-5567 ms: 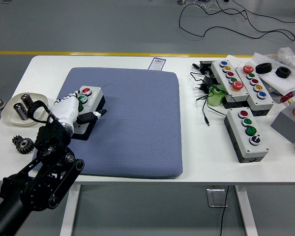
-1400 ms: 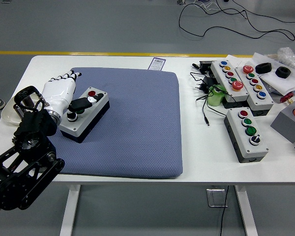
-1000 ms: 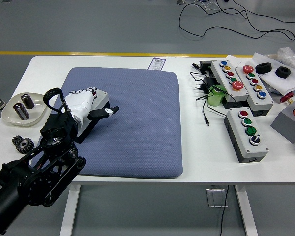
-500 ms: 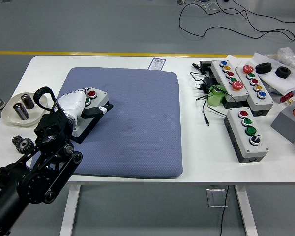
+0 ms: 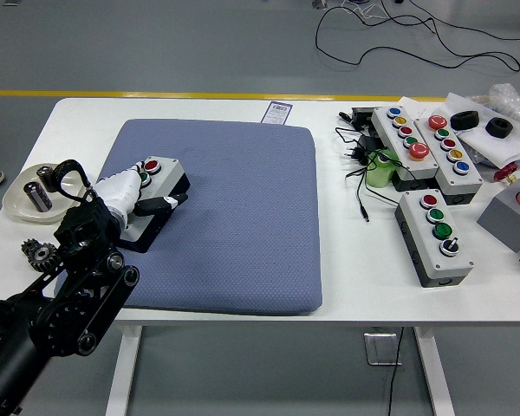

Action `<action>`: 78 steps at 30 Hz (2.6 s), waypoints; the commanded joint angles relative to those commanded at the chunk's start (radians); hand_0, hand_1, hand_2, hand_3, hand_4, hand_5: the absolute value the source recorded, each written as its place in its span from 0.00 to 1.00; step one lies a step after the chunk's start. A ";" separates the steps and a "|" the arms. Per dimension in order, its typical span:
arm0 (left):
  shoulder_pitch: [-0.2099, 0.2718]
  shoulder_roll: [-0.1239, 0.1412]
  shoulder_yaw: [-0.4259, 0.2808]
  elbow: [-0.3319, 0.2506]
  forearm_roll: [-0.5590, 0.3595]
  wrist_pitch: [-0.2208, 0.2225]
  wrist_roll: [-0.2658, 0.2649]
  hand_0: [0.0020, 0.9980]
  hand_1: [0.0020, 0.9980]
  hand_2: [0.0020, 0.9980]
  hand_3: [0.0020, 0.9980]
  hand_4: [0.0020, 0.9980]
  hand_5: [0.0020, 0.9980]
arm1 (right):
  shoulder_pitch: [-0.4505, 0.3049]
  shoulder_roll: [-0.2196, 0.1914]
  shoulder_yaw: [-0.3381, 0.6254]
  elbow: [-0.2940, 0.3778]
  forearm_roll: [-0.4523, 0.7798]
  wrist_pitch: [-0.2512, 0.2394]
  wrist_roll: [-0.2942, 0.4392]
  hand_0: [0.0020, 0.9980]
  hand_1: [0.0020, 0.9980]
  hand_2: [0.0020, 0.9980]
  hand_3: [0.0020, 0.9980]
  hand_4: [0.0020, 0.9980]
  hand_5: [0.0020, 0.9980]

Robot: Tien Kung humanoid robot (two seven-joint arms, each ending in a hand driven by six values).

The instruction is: Pick up the button,place it on the desk,press the button,press the button

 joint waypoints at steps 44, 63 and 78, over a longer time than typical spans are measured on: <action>-0.020 0.012 0.037 0.036 0.000 0.028 0.000 0.20 0.37 0.63 0.71 0.91 0.54 | -0.003 -0.001 0.001 0.000 -0.006 0.001 -0.001 0.66 0.67 0.69 0.59 0.42 0.26; -0.034 0.042 0.088 0.065 0.000 0.074 0.000 0.01 0.00 0.01 0.19 0.33 0.00 | -0.002 -0.001 0.005 0.000 -0.011 0.000 -0.001 0.66 0.67 0.69 0.59 0.42 0.26; -0.048 0.156 0.173 0.030 0.000 0.132 -0.075 0.02 0.00 0.00 0.16 0.44 0.00 | 0.000 0.000 0.006 0.000 -0.011 0.000 -0.003 0.66 0.67 0.69 0.59 0.42 0.26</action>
